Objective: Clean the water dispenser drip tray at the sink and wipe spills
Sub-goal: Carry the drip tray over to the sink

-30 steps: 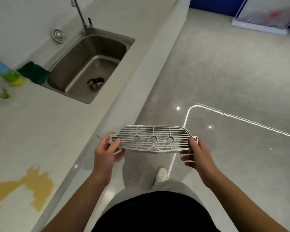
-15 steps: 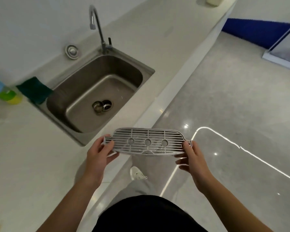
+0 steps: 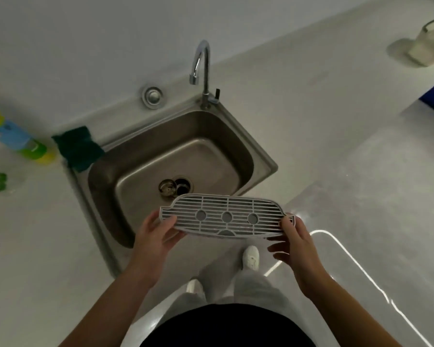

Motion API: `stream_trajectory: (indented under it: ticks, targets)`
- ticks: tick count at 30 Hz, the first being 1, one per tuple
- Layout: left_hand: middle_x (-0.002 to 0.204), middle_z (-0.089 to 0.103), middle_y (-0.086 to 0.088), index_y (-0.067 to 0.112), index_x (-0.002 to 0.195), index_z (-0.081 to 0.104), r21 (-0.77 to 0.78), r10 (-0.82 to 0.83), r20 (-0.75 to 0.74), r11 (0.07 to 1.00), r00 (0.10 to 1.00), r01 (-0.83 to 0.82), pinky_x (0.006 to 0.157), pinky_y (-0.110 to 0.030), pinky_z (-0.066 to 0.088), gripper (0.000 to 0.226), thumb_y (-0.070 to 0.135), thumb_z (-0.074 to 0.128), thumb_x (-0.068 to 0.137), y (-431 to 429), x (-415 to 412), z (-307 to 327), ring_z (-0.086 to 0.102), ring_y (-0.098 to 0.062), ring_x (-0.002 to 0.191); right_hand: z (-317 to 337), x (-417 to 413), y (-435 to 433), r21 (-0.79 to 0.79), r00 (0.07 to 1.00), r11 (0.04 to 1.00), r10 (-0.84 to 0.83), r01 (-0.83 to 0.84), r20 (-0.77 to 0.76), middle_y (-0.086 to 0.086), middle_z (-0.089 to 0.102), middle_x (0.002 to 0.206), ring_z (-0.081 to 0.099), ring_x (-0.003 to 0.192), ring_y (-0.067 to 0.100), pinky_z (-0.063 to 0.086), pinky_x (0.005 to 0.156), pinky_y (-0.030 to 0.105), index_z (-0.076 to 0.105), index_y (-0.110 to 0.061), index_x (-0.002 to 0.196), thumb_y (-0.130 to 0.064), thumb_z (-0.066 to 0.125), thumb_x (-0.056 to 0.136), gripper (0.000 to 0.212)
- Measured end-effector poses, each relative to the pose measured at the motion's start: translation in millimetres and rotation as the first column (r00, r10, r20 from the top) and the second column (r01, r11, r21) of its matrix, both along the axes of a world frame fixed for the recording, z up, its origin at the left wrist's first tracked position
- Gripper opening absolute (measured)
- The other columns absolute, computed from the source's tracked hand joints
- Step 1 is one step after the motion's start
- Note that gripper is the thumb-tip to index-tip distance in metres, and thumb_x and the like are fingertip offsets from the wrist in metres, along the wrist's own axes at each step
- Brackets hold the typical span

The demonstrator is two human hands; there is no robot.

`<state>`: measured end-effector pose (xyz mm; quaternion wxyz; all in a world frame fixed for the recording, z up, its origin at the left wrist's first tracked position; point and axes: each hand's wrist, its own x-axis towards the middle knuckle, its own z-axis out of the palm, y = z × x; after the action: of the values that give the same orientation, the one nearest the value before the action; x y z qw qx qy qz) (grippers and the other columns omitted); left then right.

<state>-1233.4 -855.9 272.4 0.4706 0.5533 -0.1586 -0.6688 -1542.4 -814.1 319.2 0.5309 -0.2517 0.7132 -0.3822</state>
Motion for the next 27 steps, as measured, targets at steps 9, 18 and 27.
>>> stream_trajectory:
  ticks: [9, 18, 27]
  targets:
    - [0.143, 0.062, -0.021, 0.002, 0.147, 0.053, 0.129, 0.345, -0.226, 0.938, 0.911, -0.323, 0.114, -0.048, 0.042, 0.060, 0.024, 0.058, 0.092, -50, -47, 9, 0.064, -0.031, 0.122, -3, -36, -174, -0.048, 0.920, 0.920, 0.391, -0.390, 0.013, 0.007, 0.076, 0.091, 0.073, 0.071, 0.028, 0.059, 0.071, 0.043, 0.068, -0.037, 0.102, -0.046, 0.047, 0.106, 0.023]
    - [0.134, 0.068, -0.022, 0.005, 0.142, 0.059, 0.041, 0.584, -0.176, 0.809, 0.793, -0.586, 0.109, -0.055, 0.049, 0.056, 0.032, 0.062, 0.092, -87, -84, 9, 0.065, -0.039, 0.125, -12, -35, -296, -0.042, 0.740, 0.741, 0.671, -0.670, 0.037, -0.001, 0.077, 0.098, 0.076, 0.077, 0.016, 0.059, 0.058, 0.024, 0.066, -0.037, 0.111, -0.047, 0.046, 0.106, 0.023]
    - [0.115, 0.076, -0.019, 0.008, 0.130, 0.066, 0.045, 0.666, -0.120, 0.745, 0.736, -0.666, 0.084, -0.045, 0.064, 0.048, 0.032, 0.061, 0.088, -119, -67, -4, 0.076, -0.032, 0.102, 10, 7, -335, -0.151, 0.275, 0.260, 0.553, -0.954, -0.787, -0.014, 0.048, 0.106, 0.055, 0.085, 0.005, 0.050, 0.073, 0.024, 0.051, -0.038, 0.120, -0.048, 0.057, 0.094, 0.029]
